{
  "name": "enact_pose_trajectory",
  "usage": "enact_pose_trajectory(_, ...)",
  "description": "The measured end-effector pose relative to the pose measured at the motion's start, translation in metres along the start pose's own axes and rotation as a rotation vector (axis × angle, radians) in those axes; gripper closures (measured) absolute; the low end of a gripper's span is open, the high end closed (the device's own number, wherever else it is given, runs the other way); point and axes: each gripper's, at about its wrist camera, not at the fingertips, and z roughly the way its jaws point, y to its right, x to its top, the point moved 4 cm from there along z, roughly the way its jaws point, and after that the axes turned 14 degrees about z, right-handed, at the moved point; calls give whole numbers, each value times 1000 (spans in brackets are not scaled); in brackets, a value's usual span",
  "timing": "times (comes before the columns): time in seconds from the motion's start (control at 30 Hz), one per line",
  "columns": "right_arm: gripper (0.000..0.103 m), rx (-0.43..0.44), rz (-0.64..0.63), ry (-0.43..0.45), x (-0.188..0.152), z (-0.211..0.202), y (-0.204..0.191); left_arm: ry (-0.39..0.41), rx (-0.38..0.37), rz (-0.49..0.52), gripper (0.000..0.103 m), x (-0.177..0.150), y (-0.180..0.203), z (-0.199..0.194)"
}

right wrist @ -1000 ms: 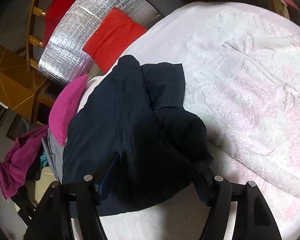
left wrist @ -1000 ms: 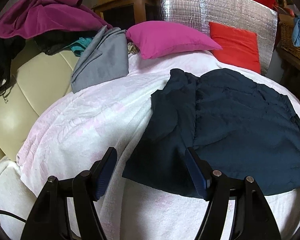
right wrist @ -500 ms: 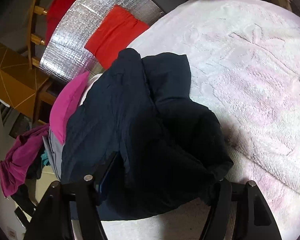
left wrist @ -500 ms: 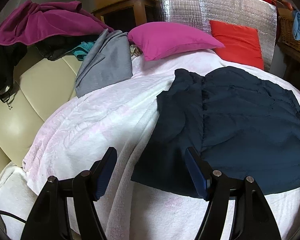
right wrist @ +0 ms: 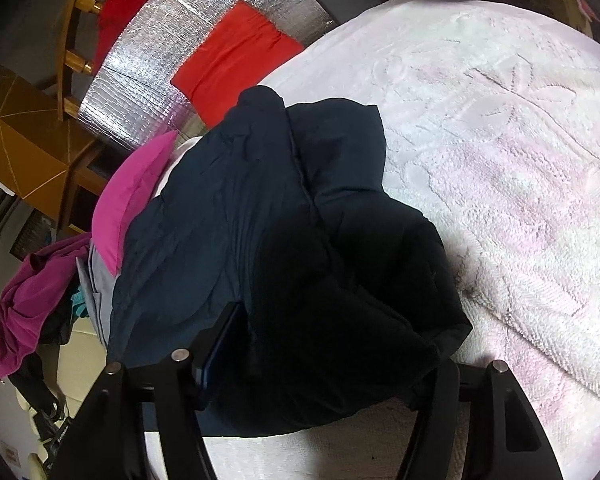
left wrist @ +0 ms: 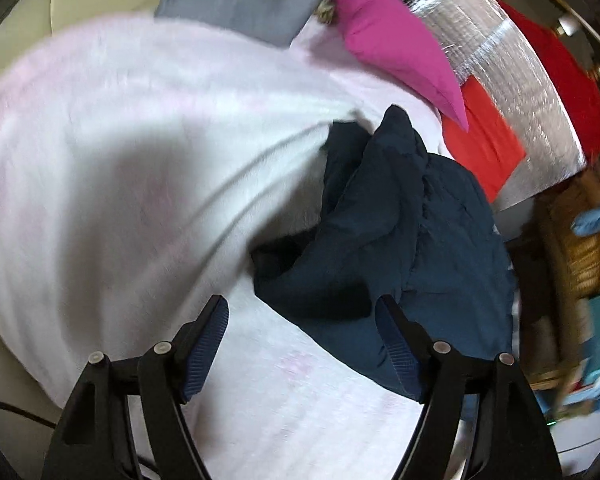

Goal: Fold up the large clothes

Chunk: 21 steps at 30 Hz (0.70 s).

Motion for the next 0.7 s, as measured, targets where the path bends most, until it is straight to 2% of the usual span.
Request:
enact_pose_trajectory(0.17,35,2,-17,-1,-1,1,-2,-49,-80,-67,27,3,2,23)
enact_pose_trajectory(0.3,35,7,-23,-8,-1,1,-2,-42,-131,-105,28,8,4,34)
enact_pose_trajectory(0.37,35,6,-25,-11,0,2,-3,-34,-139,-92,43,11,7,37)
enact_pose_trajectory(0.4,37,5,-24,-13,0,2,-3,-28,-137,-75,47,14,10,38)
enact_pose_trajectory(0.43,38,6,-20,-16,1,1,-4,-21,-136,-59,57,16,11,37)
enact_pose_trajectory(0.47,44,17,-11,-23,1,1,-4,-9,-137,-41,65,19,14,36)
enact_pose_trajectory(0.53,49,24,1,-27,2,0,-6,16,-136,2,73,24,20,32)
enact_pose_trajectory(0.6,51,23,-7,-17,3,-2,-9,36,-124,42,76,26,27,29)
enact_pose_trajectory(0.7,52,29,14,-22,2,1,-7,27,-117,29,74,27,27,34)
